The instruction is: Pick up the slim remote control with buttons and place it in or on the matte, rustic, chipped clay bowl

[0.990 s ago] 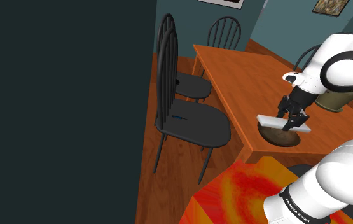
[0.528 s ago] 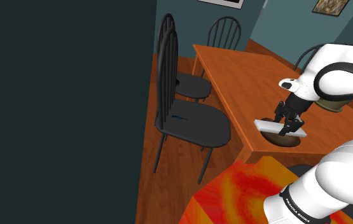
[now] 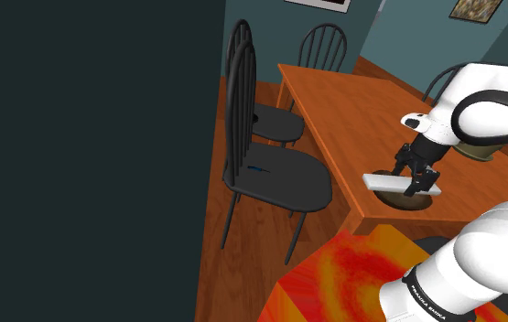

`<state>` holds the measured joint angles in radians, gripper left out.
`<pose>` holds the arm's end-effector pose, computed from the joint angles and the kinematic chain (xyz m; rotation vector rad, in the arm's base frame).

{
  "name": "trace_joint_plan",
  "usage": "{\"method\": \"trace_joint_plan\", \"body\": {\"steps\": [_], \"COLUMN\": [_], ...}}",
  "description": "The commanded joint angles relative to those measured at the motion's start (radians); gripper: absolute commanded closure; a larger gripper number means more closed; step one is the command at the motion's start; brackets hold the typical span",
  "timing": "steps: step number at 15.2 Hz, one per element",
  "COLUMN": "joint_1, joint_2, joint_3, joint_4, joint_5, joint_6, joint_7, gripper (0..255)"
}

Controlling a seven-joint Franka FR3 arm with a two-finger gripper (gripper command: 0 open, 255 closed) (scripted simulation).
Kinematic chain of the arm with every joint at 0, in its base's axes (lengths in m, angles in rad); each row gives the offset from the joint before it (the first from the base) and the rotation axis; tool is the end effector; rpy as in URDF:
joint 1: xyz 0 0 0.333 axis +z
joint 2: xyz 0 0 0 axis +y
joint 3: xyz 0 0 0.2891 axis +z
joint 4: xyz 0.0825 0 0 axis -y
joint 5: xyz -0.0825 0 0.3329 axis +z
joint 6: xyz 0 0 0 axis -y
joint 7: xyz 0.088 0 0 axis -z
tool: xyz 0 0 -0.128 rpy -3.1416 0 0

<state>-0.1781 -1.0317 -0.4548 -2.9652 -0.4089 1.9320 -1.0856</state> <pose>0.1869 -0.1392 0.3623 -2.8642 -1.2469 0.0138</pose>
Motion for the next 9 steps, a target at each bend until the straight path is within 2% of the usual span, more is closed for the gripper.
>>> {"method": "trace_joint_plan", "body": {"steps": [1, 3, 7, 9], "joint_1": [0.000, 0.000, 0.027, 0.027], "joint_2": [0.000, 0.001, -0.034, -0.034], "joint_3": [0.000, 0.000, 0.053, 0.053], "joint_4": [0.000, 0.000, 0.110, 0.110], "joint_5": [0.000, 0.000, 0.057, 0.057], "joint_6": [0.000, 0.001, -0.141, -0.141], "joint_7": [0.000, 0.000, -0.003, -0.003], "gripper": [0, 0, 0, 0]}}
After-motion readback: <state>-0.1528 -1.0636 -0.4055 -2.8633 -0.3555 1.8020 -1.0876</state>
